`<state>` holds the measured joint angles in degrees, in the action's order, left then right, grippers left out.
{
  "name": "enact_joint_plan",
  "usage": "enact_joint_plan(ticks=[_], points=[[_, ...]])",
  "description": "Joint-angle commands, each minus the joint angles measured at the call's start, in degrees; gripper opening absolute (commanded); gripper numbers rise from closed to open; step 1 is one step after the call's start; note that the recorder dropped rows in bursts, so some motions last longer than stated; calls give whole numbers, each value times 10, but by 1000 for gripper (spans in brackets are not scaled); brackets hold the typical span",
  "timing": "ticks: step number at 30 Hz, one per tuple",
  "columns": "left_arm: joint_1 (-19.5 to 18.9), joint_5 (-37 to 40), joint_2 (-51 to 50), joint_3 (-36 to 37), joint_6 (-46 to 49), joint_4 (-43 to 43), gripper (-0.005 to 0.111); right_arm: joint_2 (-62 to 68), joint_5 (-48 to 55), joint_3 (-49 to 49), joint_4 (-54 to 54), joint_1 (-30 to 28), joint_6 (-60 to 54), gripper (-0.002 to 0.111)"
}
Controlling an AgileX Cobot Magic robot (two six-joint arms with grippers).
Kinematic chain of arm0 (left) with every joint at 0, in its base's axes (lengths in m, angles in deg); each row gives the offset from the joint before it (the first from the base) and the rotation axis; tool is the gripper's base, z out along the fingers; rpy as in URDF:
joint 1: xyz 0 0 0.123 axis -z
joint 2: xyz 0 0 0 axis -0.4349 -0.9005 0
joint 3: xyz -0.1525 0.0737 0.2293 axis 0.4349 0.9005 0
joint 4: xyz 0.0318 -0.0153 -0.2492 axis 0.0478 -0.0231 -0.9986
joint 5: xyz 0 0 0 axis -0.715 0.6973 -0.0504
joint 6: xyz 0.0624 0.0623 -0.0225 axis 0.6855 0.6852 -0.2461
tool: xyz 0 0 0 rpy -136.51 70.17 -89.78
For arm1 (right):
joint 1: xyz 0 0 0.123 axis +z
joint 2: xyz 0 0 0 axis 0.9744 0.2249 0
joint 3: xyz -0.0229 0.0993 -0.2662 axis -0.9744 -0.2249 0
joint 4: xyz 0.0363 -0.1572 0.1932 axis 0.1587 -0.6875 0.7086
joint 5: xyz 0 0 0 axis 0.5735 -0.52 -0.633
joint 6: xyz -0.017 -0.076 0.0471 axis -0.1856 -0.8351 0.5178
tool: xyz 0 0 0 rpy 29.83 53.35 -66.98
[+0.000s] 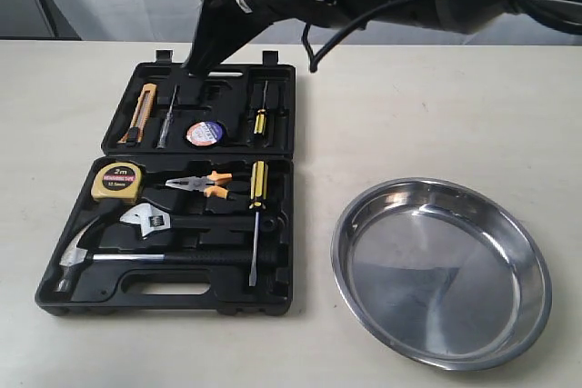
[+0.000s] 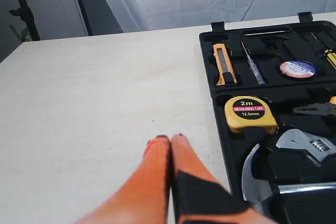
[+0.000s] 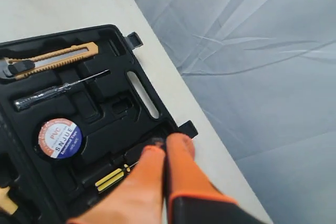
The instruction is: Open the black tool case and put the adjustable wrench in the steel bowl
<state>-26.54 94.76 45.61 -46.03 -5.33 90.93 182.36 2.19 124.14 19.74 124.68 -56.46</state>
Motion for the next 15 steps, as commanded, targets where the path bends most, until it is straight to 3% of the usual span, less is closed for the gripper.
enact_joint_plan(ticks=[1,6,12,15], points=[[-2,-5,1,-2,0,0,0,-1,27,-1,32,-3,31,-1],[-2,-5,1,-2,0,0,0,1,53,-1,143,-3,47,-1],[-2,-4,1,-2,0,0,0,22,81,-1,349,-3,-157,-1],[-2,-4,1,-2,0,0,0,41,98,-1,385,-3,-181,-1]])
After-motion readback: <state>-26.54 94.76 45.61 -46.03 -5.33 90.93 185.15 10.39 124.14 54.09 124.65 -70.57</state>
